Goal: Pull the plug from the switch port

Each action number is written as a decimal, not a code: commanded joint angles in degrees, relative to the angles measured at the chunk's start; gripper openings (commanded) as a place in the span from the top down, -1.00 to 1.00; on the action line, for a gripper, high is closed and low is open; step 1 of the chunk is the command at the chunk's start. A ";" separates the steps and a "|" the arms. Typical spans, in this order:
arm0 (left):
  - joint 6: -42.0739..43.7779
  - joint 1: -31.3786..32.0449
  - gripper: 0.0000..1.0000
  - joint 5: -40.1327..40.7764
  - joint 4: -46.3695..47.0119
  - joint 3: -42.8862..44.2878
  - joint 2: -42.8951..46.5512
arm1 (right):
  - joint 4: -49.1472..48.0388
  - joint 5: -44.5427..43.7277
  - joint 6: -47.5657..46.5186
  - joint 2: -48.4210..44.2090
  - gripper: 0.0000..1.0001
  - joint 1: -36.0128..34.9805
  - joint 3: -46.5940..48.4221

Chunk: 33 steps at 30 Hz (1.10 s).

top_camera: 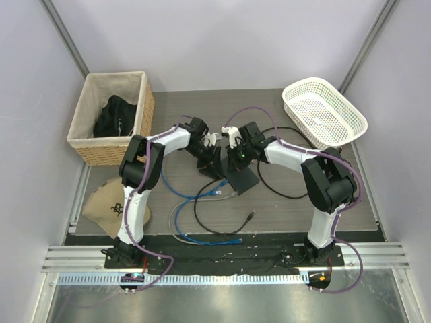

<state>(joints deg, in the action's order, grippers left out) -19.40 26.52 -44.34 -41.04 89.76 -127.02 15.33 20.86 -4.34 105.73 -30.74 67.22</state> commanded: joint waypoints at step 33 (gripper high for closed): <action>-14.98 -1.39 0.08 -0.83 50.30 -27.19 4.94 | 6.02 -4.95 1.00 1.94 0.87 -0.20 -1.57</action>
<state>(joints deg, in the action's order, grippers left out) -43.11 24.23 -57.47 15.49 61.28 -121.12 15.03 19.22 -2.81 105.36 -30.63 66.87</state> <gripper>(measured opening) 0.481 0.053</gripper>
